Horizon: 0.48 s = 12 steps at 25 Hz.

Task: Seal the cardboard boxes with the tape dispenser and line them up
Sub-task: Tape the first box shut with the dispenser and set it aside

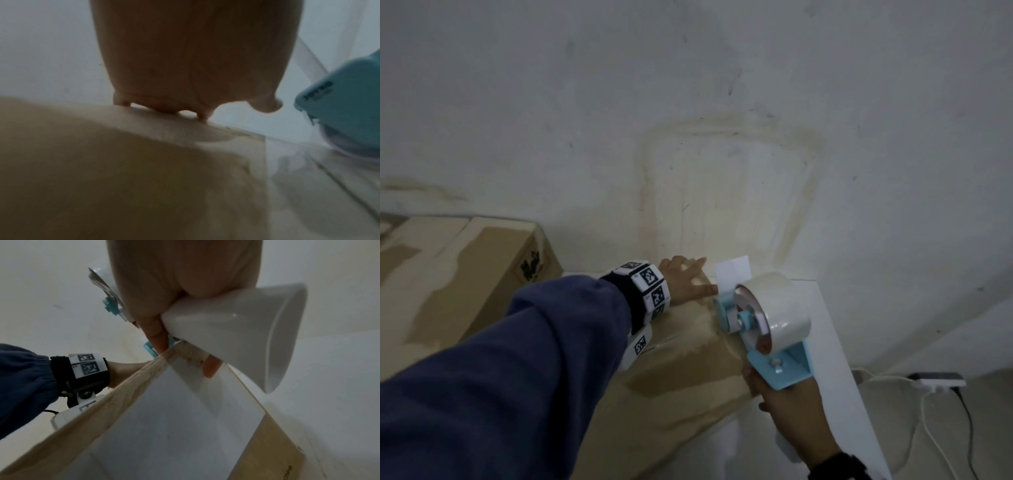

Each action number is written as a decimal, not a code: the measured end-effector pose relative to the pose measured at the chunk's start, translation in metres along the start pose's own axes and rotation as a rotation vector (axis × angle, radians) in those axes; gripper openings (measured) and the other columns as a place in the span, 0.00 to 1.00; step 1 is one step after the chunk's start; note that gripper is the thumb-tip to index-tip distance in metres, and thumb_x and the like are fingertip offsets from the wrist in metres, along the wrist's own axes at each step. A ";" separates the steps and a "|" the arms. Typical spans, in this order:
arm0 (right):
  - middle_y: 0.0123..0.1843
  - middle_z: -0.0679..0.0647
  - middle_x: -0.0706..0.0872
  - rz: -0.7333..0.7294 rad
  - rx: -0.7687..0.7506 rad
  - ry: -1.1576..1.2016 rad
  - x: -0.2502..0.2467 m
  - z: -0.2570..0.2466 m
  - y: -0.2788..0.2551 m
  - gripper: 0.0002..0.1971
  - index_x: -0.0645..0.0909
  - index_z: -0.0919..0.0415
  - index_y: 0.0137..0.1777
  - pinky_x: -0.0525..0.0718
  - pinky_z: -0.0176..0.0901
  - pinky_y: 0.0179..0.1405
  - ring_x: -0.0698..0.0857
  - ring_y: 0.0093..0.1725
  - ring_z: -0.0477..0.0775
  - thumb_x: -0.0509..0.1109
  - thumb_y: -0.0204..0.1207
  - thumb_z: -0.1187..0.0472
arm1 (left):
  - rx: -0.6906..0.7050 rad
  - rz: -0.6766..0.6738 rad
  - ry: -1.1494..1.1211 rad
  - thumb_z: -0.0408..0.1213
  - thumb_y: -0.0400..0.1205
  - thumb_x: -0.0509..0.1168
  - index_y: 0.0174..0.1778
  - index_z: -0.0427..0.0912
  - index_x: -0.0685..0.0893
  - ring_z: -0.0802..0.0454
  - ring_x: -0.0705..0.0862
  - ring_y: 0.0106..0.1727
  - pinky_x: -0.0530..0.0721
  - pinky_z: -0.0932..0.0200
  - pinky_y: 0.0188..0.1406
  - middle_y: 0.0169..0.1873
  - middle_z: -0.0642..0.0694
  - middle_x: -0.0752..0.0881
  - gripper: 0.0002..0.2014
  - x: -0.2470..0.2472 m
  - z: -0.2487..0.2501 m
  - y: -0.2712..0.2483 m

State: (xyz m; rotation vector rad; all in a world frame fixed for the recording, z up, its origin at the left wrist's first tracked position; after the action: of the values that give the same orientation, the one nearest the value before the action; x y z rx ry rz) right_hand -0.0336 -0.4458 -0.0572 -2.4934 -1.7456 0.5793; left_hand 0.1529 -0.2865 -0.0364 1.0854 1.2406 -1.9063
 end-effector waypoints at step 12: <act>0.35 0.49 0.85 0.021 -0.012 -0.051 -0.057 -0.004 -0.046 0.14 0.79 0.53 0.37 0.80 0.36 0.21 0.83 0.32 0.48 0.78 0.62 0.71 | -0.072 0.024 0.128 0.74 0.73 0.52 0.82 0.62 0.44 0.35 0.55 0.82 0.56 0.39 0.80 0.83 0.43 0.52 0.43 0.001 0.002 0.003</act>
State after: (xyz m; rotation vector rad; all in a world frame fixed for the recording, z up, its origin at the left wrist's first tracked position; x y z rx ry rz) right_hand -0.0907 -0.4799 -0.0263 -2.5299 -1.7465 0.6421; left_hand 0.1538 -0.2894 -0.0384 1.1944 1.3491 -1.7843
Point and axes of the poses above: each hand's wrist, its own y-axis towards the middle knuckle, its own x-axis out of the palm, z = x × y, the point moved 2 cm from there along y, towards the middle knuckle
